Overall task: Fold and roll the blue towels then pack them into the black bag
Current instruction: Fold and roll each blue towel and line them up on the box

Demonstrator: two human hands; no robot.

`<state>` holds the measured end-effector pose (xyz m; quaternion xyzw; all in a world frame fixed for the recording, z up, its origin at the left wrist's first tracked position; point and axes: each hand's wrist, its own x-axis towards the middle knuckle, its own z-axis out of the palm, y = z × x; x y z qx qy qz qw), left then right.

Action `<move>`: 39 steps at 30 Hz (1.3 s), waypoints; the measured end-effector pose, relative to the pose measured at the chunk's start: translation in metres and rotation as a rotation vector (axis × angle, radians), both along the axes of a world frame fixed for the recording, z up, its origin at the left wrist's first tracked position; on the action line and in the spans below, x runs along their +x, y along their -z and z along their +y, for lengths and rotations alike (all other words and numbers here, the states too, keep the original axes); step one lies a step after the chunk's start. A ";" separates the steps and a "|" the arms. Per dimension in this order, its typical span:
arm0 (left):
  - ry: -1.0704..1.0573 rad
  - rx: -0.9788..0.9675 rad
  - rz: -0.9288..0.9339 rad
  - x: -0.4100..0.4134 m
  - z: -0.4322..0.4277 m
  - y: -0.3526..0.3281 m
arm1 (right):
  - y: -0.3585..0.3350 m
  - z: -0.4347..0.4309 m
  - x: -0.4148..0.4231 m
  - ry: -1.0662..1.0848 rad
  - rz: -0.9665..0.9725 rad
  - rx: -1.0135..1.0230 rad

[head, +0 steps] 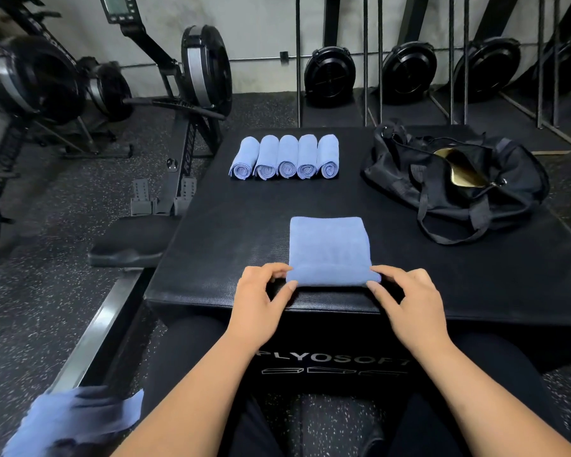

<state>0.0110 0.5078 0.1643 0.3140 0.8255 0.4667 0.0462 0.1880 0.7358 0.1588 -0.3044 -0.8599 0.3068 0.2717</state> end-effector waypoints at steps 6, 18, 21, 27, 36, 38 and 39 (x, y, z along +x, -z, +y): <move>-0.003 0.003 -0.016 0.006 -0.001 -0.010 | -0.011 -0.005 0.002 -0.012 0.098 -0.165; -0.007 0.053 0.256 0.005 0.004 -0.004 | -0.005 -0.004 -0.004 -0.013 0.121 0.223; 0.029 0.030 0.450 0.003 0.006 0.000 | 0.002 -0.006 -0.007 -0.045 0.138 0.413; 0.044 -0.065 0.448 0.000 0.002 0.006 | 0.012 -0.002 -0.003 -0.080 0.071 0.443; 0.038 -0.070 0.196 -0.003 0.001 0.005 | 0.008 0.002 -0.004 -0.085 -0.039 0.247; 0.012 -0.063 0.154 -0.001 0.001 0.001 | 0.004 0.002 -0.002 -0.051 -0.030 0.099; -0.003 -0.056 0.126 0.000 0.000 0.000 | 0.001 0.002 -0.002 -0.030 -0.021 0.016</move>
